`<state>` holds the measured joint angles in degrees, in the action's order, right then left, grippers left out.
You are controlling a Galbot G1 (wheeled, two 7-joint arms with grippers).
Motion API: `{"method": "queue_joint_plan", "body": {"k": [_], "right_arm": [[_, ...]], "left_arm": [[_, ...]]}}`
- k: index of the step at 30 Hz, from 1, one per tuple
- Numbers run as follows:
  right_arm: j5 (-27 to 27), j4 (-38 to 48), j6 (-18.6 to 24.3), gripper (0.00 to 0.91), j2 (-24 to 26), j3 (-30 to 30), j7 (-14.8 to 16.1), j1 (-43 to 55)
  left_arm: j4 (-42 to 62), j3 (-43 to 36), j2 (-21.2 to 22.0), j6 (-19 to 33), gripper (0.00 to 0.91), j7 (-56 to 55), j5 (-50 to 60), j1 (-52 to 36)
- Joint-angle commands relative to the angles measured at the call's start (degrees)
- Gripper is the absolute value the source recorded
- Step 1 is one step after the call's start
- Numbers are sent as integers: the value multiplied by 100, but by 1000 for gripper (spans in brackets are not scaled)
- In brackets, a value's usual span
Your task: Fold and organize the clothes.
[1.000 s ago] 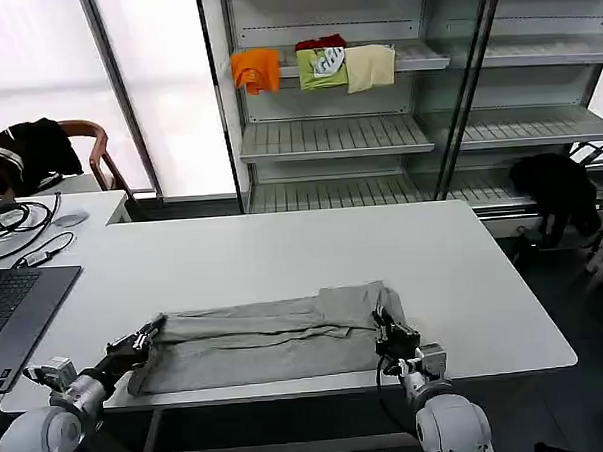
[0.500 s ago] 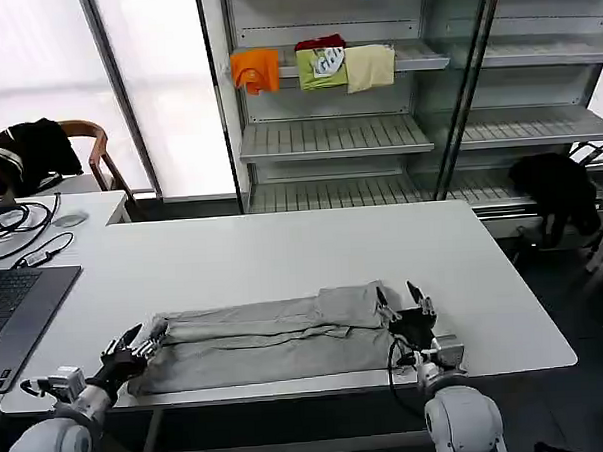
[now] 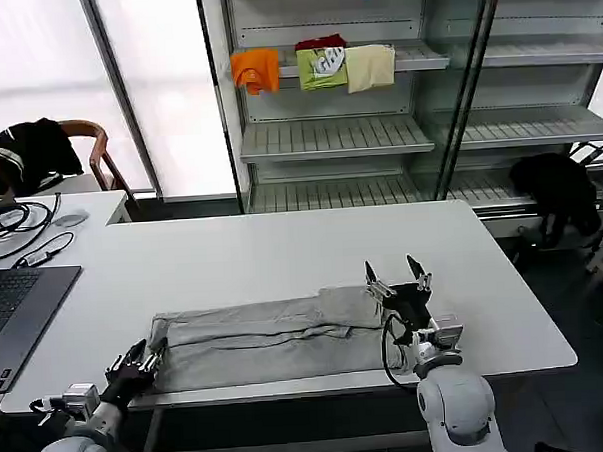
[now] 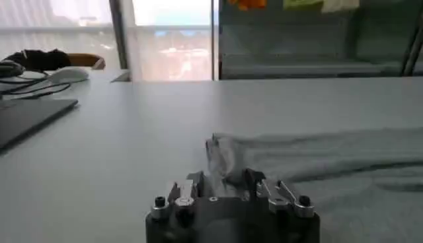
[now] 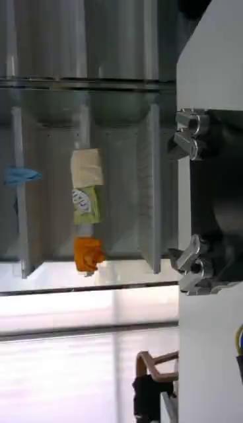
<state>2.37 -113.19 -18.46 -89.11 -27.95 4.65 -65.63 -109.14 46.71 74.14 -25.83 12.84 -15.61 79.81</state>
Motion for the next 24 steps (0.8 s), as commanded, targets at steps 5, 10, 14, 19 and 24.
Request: {"method": "queue_joint_plan", "body": {"k": [5,10,14,19,24], "right_arm": [[163,113,51,907,32,-26,-72,72],[255,77,31,907,42,-47,-109,49],[285,68,31,907,56,-60,-128,21],[299,85,33,907,82,-42,-143,7],[281,168,34,907,52,34,-171,33]], "left_arm": [[-161,-64,143,8,0,-71,-247,100],[-145,-31,155,90,0,43,-356,62],[-180,317,138,199,0,104,-423,17],[-111,1189,-259,306,0,418,168,-179],[322,2004,-1218,573,0,705,989,-308]]}}
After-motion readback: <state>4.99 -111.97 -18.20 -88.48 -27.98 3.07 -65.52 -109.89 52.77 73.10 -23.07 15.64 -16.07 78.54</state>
